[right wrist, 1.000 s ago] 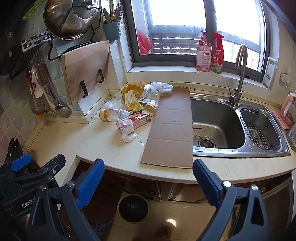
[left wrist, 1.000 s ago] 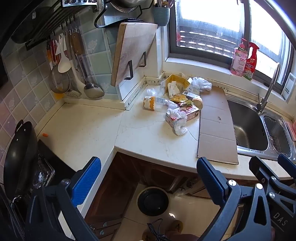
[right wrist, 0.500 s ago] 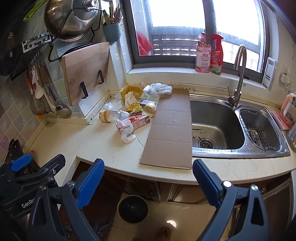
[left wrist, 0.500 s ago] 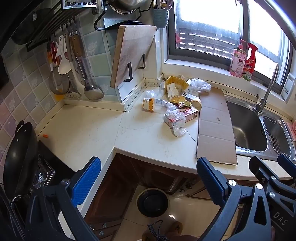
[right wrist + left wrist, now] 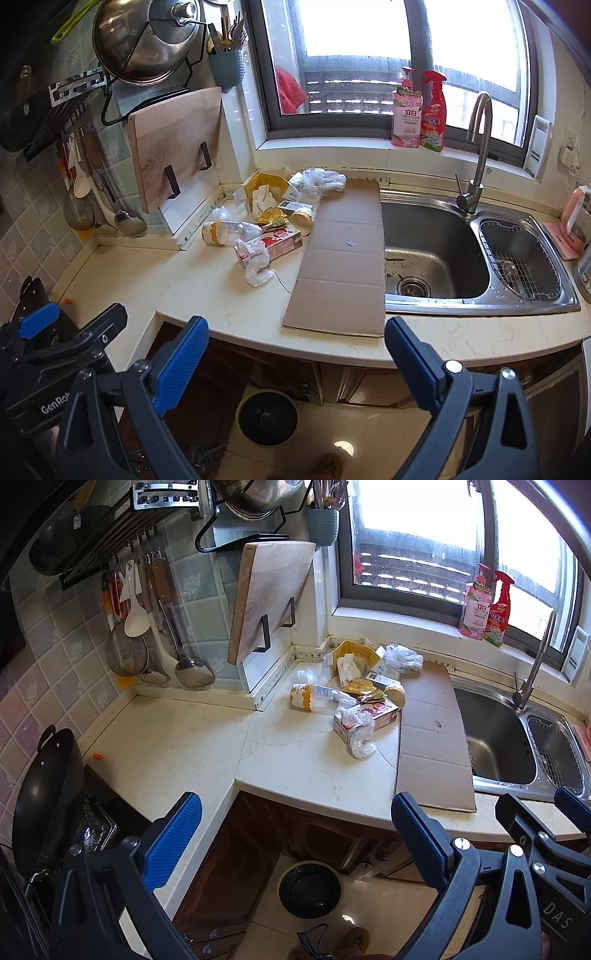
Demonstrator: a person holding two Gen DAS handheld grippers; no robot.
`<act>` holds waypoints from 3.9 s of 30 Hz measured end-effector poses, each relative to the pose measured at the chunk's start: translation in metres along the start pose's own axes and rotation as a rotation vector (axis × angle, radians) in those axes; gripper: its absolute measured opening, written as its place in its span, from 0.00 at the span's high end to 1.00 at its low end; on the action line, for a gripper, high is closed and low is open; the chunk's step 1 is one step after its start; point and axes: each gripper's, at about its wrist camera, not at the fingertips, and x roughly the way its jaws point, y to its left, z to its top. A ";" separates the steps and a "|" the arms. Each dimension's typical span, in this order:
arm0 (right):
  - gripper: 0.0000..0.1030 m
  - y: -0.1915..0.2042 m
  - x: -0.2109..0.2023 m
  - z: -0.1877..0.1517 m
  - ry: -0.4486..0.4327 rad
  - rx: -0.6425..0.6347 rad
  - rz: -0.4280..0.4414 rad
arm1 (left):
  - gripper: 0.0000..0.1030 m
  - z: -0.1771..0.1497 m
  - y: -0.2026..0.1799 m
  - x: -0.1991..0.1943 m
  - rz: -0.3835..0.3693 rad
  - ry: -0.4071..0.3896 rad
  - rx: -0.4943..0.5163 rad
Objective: Collect trash
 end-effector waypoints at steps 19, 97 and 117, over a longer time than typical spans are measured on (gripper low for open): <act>0.06 0.005 -0.005 -0.002 -0.010 -0.004 -0.003 | 0.07 -0.003 0.003 -0.011 -0.030 -0.021 -0.006; 0.22 0.036 0.189 0.097 0.246 -0.024 0.221 | 0.01 0.077 0.080 0.150 -0.087 0.133 -0.262; 0.57 0.050 0.357 0.083 0.523 -0.157 0.377 | 0.01 0.075 0.055 0.259 -0.034 0.316 -0.314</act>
